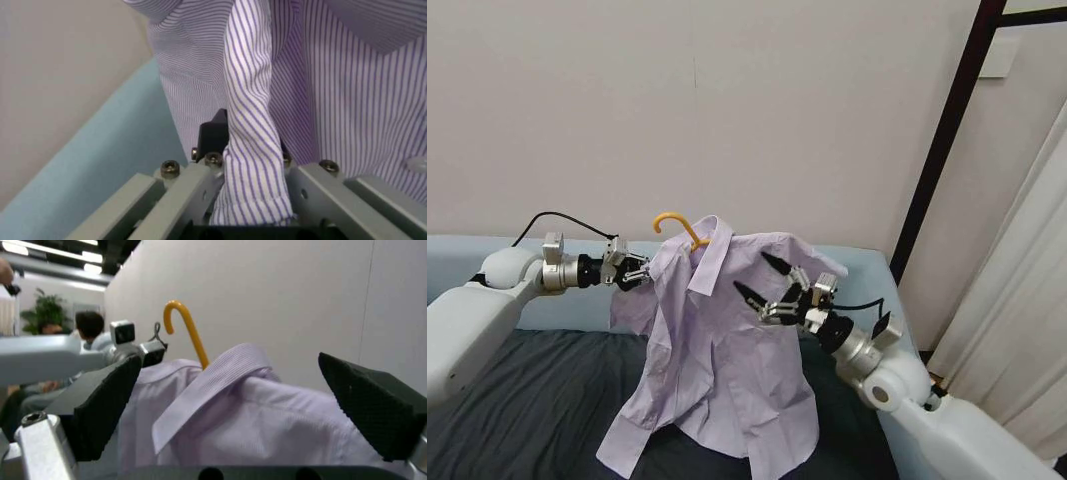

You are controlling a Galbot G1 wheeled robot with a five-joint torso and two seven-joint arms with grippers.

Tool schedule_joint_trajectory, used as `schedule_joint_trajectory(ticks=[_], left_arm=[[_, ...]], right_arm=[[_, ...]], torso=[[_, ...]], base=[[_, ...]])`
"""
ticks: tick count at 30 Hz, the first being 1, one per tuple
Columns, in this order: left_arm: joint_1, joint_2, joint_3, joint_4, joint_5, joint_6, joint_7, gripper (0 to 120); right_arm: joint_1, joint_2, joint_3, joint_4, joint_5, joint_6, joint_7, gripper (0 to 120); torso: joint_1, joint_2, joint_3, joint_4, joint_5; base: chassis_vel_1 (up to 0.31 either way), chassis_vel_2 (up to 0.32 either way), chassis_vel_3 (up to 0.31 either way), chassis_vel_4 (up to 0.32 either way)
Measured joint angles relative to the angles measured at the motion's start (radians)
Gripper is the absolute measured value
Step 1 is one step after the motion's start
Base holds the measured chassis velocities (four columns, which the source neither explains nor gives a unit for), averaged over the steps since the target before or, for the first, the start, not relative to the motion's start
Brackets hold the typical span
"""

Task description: Pick up the clothes from the sofa and hang them on the clothes hanger.

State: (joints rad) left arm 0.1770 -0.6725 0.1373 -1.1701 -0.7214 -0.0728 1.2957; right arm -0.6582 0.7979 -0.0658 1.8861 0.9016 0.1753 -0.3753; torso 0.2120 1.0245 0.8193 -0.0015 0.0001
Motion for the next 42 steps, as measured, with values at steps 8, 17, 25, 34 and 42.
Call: schedule_joint_trajectory(ticks=[8,17,25,34,42], left_arm=[[-0.046,0.012,0.045,-0.011,0.074,0.014,0.117,2],[-0.109,-0.038,0.106,-0.011,0.101,0.023,0.154,2],[-0.125,-0.068,0.129,-0.003,0.108,0.024,0.157,2],[-0.140,-0.103,0.154,0.028,0.133,0.006,0.154,2],[-0.153,-0.145,0.199,0.043,0.153,0.004,0.153,2]], right_arm=[[0.060,-0.133,0.021,0.025,0.007,-0.175,-0.184,100],[0.152,-0.137,-0.045,-0.109,-0.056,-0.290,-0.299,100],[0.264,-0.125,-0.102,-0.182,-0.088,-0.351,-0.385,100],[0.314,-0.113,-0.126,-0.211,-0.140,-0.393,-0.477,82],[0.310,-0.081,-0.131,-0.246,-0.208,-0.404,-0.542,49]], torso=[[0.000,0.000,0.000,0.0000,-0.0001],[0.000,0.000,0.000,0.0000,0.0002],[0.000,0.000,0.000,0.0000,-0.0001],[0.000,0.000,0.000,0.0000,-0.0001],[0.000,0.000,0.000,0.0000,-0.0001]], base=[[0.000,0.000,0.000,0.000],[0.000,0.000,0.000,0.000],[0.000,0.000,0.000,0.000],[0.000,0.000,0.000,0.000],[0.000,0.000,0.000,0.000]])
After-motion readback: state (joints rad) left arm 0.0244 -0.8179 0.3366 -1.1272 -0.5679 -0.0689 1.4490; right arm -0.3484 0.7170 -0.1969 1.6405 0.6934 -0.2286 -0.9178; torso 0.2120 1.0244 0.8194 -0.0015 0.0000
